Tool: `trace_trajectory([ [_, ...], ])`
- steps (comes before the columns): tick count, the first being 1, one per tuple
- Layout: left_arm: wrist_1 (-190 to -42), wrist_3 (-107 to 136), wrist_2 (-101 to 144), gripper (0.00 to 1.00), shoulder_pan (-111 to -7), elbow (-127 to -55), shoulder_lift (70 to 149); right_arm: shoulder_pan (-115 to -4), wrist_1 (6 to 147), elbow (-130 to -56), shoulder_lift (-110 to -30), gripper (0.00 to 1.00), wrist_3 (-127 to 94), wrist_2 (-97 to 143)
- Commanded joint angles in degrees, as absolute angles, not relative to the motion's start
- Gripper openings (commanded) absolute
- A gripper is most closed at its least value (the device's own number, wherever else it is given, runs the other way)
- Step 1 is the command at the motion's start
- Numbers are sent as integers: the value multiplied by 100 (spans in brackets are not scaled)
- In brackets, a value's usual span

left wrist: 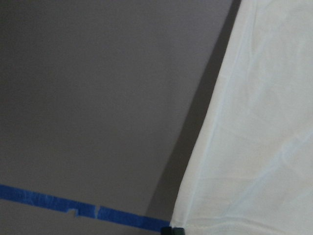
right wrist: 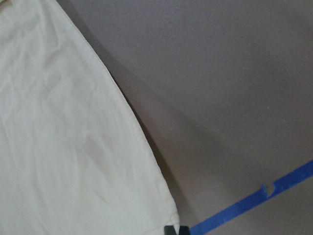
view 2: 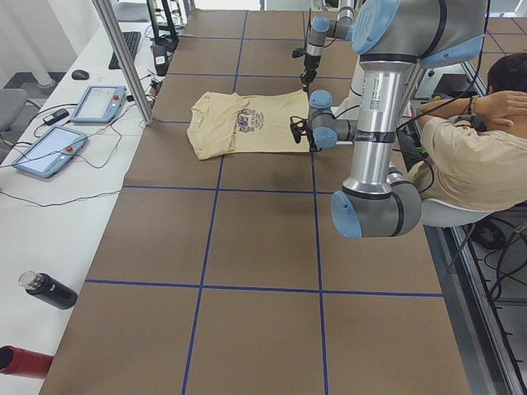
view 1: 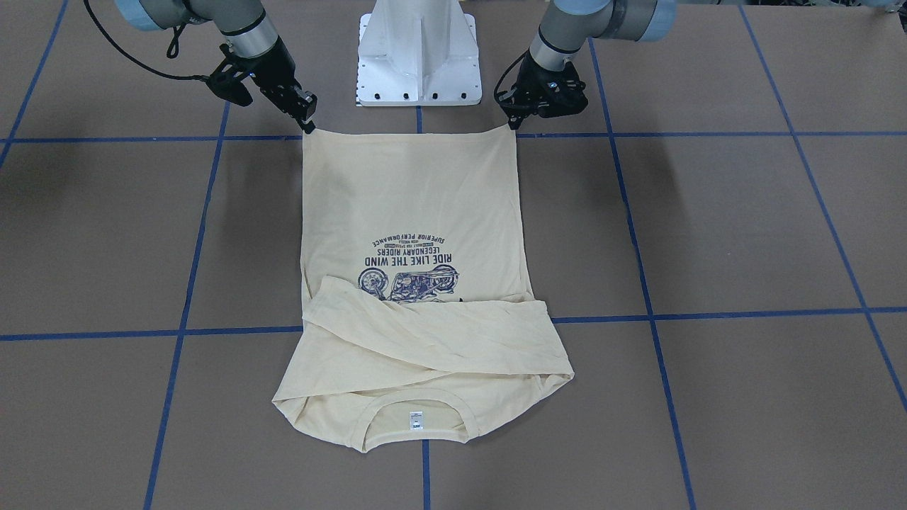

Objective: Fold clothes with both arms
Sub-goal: 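Move the left gripper to the other hem corner nearest the robot, then grasp both hem corners and fold the bottom up toward the collar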

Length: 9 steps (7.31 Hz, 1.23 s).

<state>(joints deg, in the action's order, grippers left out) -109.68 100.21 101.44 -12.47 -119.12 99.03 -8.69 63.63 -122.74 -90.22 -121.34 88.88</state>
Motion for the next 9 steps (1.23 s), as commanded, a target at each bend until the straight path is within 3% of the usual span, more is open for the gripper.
trace_trajectory([
  [1, -10925, 10063, 10248, 0, -1239, -12610, 9651, -696, 7176, -12986, -9079, 0, -12391, 8903],
  [5, -10828, 10460, 10562, 0, -1413, -13244, 9615, -1051, 7750, -13404, -8992, 0, -12340, 9235],
  [7, -10828, 9489, 10591, 0, -2334, -13097, 9729, -2235, 8644, -12853, -7882, 0, -11686, 10217],
  [9, -10819, 8783, 10722, 0, -3335, -12082, 10472, -3194, 9262, -11888, -6815, 0, -10677, 10475],
])
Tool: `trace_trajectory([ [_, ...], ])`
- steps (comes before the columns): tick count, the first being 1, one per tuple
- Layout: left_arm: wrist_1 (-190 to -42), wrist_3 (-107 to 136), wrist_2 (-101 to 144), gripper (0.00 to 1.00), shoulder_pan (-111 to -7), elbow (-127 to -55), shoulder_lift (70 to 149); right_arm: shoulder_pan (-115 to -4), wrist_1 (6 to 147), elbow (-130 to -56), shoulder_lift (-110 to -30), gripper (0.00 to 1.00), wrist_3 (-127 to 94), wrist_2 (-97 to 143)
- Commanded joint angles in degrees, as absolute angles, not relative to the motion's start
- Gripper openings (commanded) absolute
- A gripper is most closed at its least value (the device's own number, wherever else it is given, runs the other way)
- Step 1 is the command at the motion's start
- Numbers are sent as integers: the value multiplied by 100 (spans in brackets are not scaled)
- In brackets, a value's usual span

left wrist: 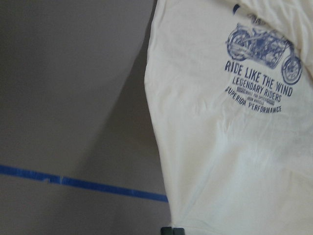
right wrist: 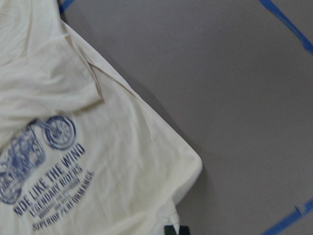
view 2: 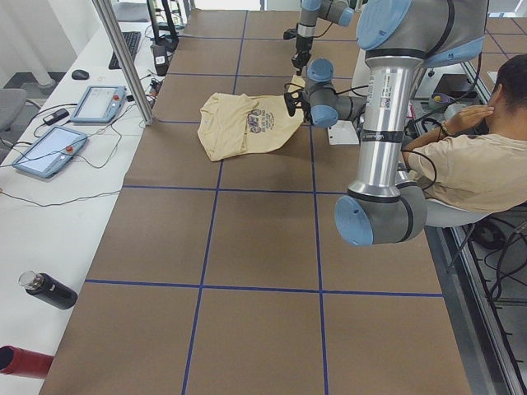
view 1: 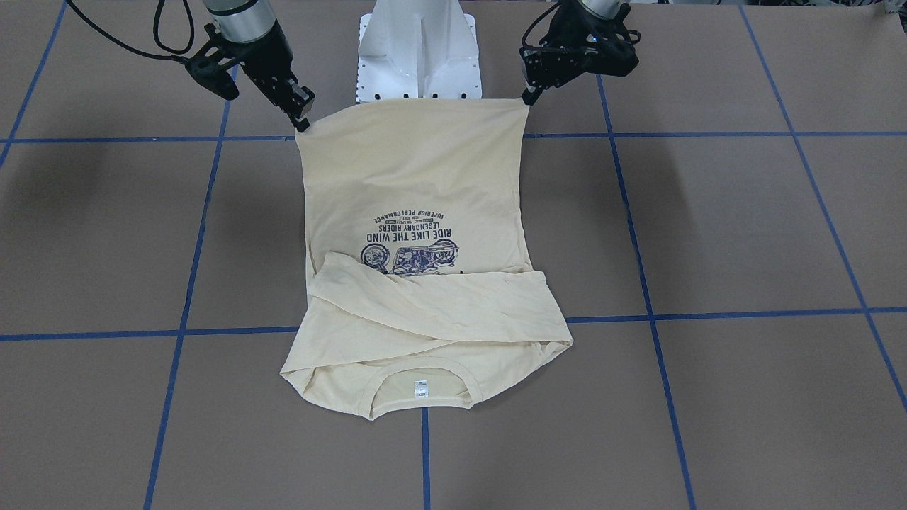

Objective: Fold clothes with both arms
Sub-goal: 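Grasp both hem corners and fold the bottom up toward the collar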

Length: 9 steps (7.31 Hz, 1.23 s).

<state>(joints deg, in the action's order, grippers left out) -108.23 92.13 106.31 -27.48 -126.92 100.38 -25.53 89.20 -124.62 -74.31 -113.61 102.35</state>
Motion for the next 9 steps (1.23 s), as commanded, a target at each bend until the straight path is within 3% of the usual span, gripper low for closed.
trace_trajectory([
  [1, -10828, 8363, 10818, 0, -3749, -11563, 10790, -3678, 9220, -11413, -6681, 0, -10026, 10677],
  [6, -11169, 8174, 10793, 0, -4359, -9952, 11881, -4245, 9158, -9549, -5443, 0, -9362, 10661],
  [9, -11934, 8052, 10758, 0, -4605, -8827, 12321, -4508, 8610, -8688, -5143, 0, -8930, 10652],
])
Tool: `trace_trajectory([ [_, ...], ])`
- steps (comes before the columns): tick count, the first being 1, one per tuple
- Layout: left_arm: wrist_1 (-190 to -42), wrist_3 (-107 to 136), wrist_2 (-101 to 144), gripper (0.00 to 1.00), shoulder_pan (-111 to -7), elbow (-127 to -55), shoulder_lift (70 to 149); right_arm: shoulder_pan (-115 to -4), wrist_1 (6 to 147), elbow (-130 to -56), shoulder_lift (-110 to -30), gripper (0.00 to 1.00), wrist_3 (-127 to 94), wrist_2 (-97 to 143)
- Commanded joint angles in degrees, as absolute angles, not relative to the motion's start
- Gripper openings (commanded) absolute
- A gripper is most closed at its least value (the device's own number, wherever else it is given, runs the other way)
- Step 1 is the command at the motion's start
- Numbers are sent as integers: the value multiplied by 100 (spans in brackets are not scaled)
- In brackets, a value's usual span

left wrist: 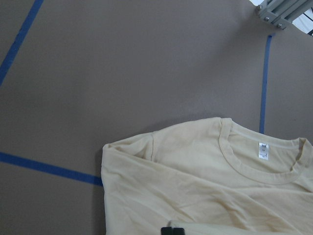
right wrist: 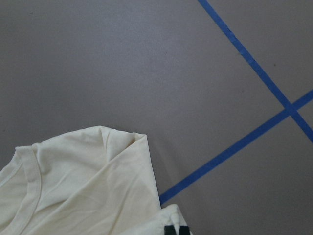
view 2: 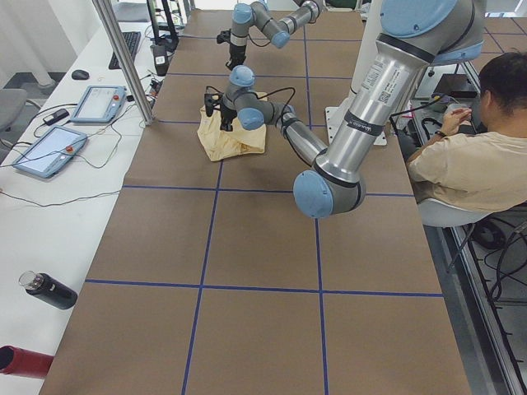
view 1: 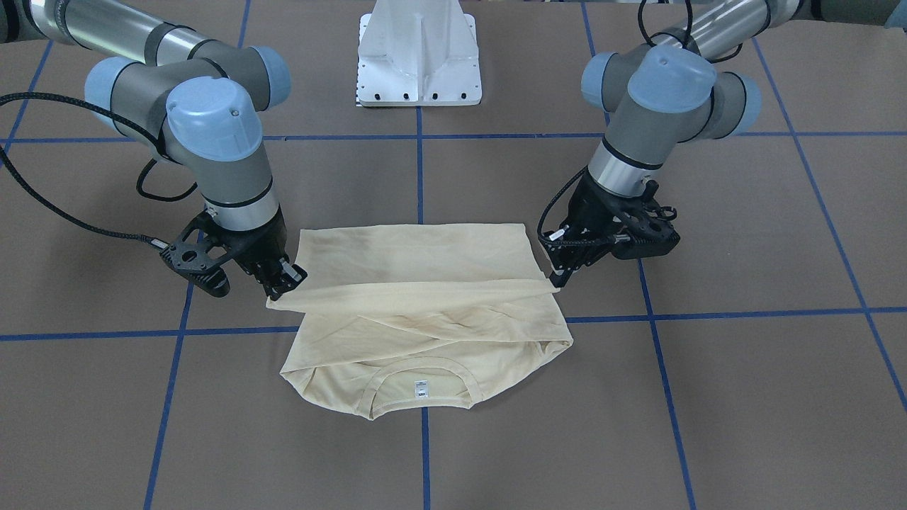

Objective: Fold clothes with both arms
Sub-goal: 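Grasp both hem corners and fold the bottom up toward the collar, then release the hem and raise both grippers above the folded shirt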

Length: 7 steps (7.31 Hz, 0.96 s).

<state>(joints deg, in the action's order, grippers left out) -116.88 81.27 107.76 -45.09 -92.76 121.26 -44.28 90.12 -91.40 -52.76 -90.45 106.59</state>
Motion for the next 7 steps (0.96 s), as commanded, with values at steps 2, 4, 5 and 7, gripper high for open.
trace_trajectory([
  [2, -12180, 7937, 10749, 0, -4641, -8449, 12392, -4500, 8271, -7686, -4678, 0, -8877, 10661],
  [4, -12637, 7945, 10740, 0, -4632, -7747, 12646, -4474, 8262, -7357, -4544, 0, -8745, 10670],
  [5, -12882, 7945, 10671, 0, -4632, -7491, 12700, -4465, 8262, -7191, -4448, 0, -8736, 10670],
  [7, -13017, 7945, 10354, 0, -4632, -7156, 12823, -4465, 8149, -6884, -4229, 0, -8736, 10652],
])
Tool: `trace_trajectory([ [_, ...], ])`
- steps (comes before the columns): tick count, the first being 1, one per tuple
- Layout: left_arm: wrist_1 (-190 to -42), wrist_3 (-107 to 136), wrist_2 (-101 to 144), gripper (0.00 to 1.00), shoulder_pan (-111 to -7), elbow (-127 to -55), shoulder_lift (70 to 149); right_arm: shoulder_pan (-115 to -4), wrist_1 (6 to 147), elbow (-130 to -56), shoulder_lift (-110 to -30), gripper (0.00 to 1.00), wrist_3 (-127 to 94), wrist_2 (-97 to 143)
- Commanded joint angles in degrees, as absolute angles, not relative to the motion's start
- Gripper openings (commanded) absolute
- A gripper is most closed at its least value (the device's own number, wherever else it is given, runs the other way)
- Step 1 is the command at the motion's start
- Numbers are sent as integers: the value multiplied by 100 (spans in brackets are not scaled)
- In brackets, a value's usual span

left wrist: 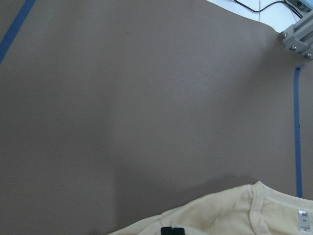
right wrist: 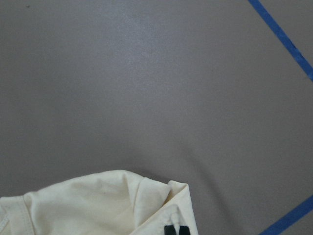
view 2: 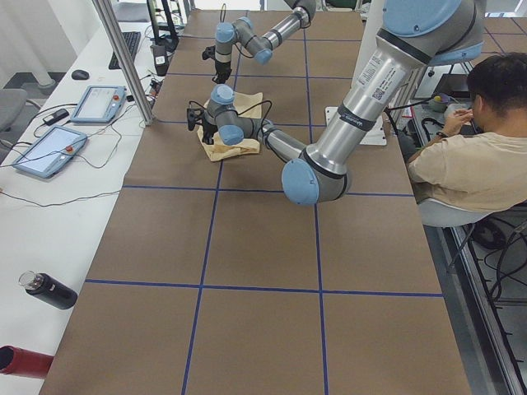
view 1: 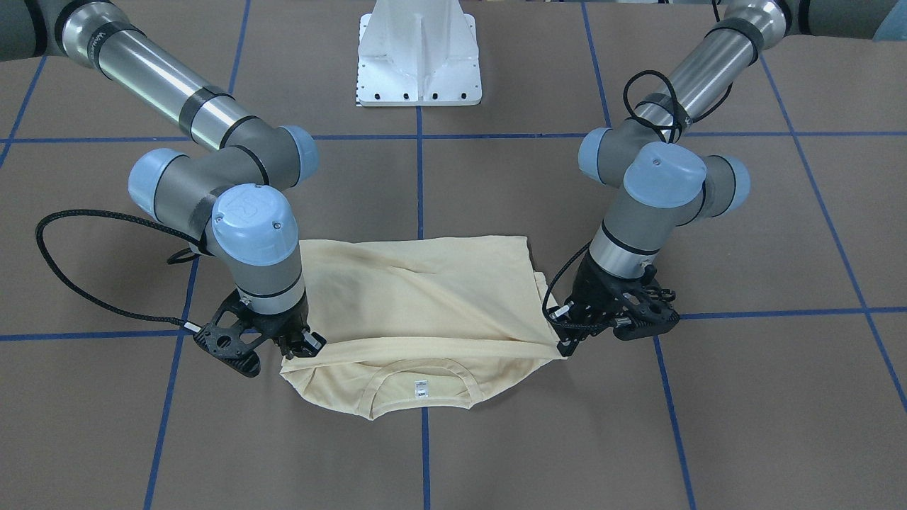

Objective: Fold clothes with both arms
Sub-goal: 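Release the hem and raise both grippers above the folded shirt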

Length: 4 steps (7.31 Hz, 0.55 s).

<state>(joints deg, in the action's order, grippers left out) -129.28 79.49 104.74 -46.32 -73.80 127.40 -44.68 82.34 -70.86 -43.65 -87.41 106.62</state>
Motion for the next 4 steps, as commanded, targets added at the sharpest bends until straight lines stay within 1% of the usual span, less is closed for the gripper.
trace_trajectory([
  [1, -13017, 7945, 10354, 0, -4623, -7111, 12823, -4465, 7617, -6551, -4184, 0, -8762, 10635],
  [4, -13051, 7937, 10275, 0, -4614, -7005, 12797, -4474, 7532, -6487, -4175, 0, -8745, 10635],
])
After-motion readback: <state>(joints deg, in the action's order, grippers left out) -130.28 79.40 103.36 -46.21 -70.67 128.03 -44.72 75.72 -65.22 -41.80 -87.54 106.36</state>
